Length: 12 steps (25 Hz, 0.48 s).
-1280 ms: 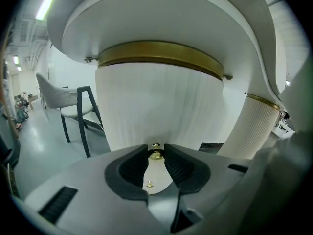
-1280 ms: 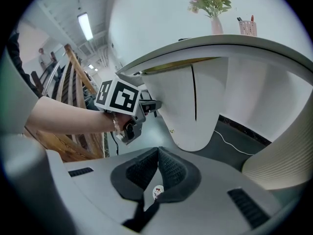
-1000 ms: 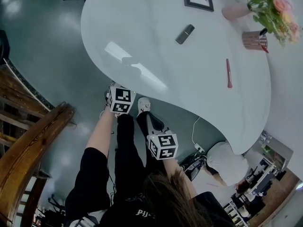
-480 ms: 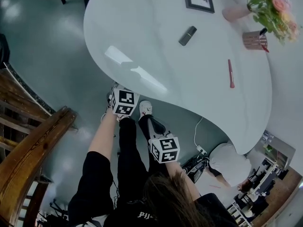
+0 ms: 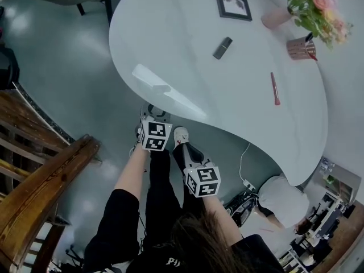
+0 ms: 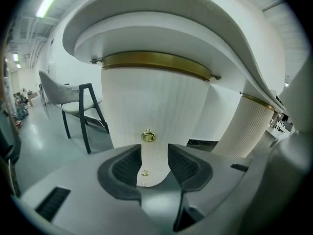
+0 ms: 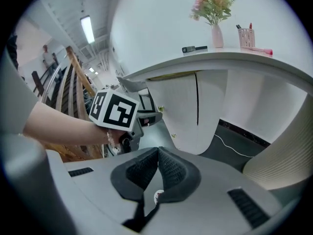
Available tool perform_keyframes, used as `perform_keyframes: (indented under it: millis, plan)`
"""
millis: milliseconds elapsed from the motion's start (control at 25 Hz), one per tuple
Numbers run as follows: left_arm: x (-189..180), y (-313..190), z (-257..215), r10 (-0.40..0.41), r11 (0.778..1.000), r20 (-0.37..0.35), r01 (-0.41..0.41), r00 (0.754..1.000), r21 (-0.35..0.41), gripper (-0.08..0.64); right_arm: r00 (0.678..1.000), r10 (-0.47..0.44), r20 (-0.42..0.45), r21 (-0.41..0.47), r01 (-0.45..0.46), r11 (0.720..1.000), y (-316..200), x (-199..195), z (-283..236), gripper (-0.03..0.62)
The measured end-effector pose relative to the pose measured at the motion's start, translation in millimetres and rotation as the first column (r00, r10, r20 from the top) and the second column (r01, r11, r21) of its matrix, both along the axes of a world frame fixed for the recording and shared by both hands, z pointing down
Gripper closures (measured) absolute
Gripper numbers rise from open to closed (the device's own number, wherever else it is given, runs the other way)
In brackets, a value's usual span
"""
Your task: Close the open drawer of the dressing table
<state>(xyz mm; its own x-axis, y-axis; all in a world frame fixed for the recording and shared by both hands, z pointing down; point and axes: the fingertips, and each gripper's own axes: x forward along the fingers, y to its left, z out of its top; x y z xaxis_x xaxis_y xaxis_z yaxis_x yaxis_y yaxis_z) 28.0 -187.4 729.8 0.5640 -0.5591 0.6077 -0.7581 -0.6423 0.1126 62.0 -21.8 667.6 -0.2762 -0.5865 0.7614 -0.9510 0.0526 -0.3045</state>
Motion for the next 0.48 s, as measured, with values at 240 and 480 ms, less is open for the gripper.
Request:
perform_keyframes:
  millis: [240, 480]
  plan:
    - [-17.1, 34.6, -30.1, -0.027, 0.999, -0.001, 0.027, 1.0, -0.046, 0.397, 1.0, 0.003, -0.008, 0.046, -0.003, 0.999, -7.1, 8.6, -27.0, 0.566]
    - [-31.7, 61.0, -87.1, -0.073, 0.997, -0.009, 0.073, 0.997, -0.037, 0.397, 0.999, -0.047, -0.025, 0.109, 0.049, 0.993, -17.8, 10.0, -63.4, 0.566]
